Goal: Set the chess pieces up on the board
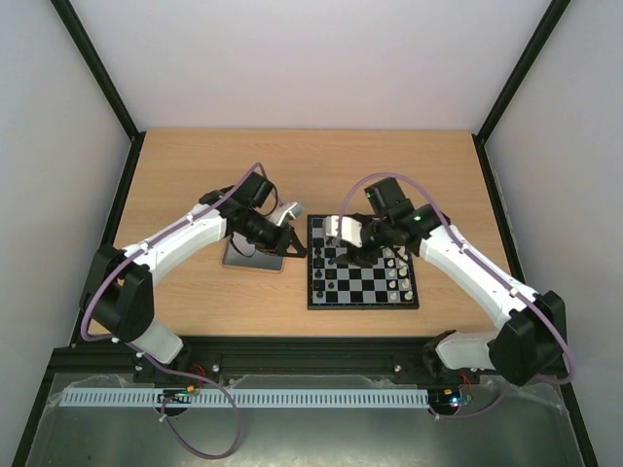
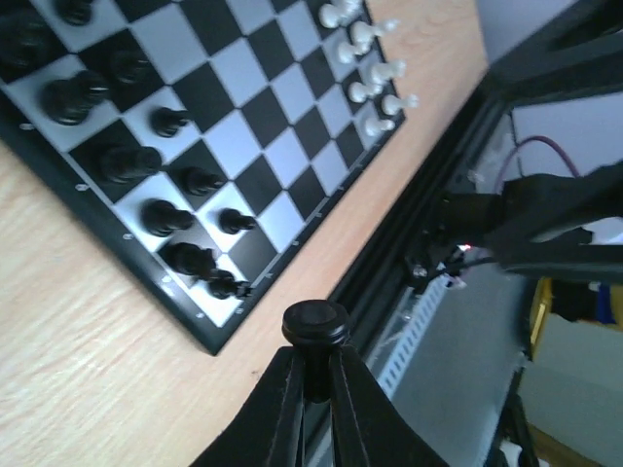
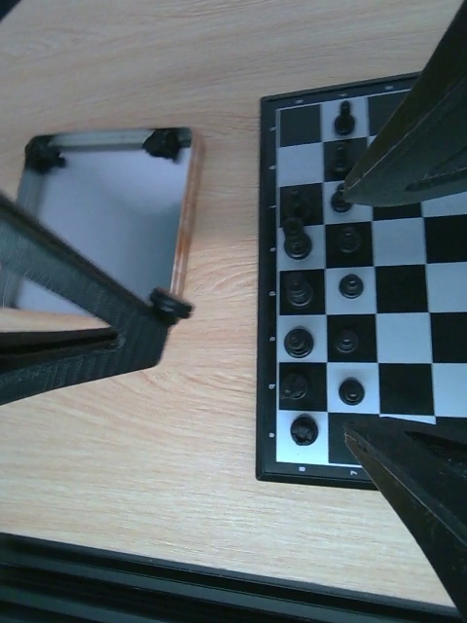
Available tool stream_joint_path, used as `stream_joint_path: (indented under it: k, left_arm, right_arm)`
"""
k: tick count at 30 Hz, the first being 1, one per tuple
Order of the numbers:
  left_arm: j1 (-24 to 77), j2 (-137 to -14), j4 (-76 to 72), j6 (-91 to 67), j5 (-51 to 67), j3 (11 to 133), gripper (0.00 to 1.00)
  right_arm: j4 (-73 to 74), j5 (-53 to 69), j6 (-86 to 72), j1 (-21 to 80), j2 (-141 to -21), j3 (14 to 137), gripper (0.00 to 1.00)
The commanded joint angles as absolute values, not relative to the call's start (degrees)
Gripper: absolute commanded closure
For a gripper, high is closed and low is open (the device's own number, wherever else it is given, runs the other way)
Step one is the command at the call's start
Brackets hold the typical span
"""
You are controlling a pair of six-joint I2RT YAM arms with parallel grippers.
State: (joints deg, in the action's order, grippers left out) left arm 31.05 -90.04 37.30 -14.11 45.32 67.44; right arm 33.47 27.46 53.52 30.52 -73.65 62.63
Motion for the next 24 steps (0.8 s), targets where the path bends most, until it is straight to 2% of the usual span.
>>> stream_joint_path:
  k: [1, 9, 19, 24]
  left_arm:
    - [31.7, -88.2, 38.4, -15.0, 52.4, 67.9, 0.92]
    - [31.9, -88.5, 36.6, -16.8, 57.3, 68.4, 0.94]
    - [32.2, -88.9, 35.6, -17.7, 59.8, 68.6, 0.94]
    - [32.2, -89.3, 35.7, -17.4, 59.9, 68.7, 0.94]
  right_arm:
    - [31.6, 21.6, 57.1, 35.7, -76.0, 65.3, 0.4]
    - [29.0, 18.2, 57.0, 41.5, -79.3, 67.5, 0.41]
    - [28.0, 14.1, 58.4, 45.3, -80.7, 67.0, 0.53]
    - [27.9, 12.4, 59.4, 45.6, -80.4, 65.6, 0.62]
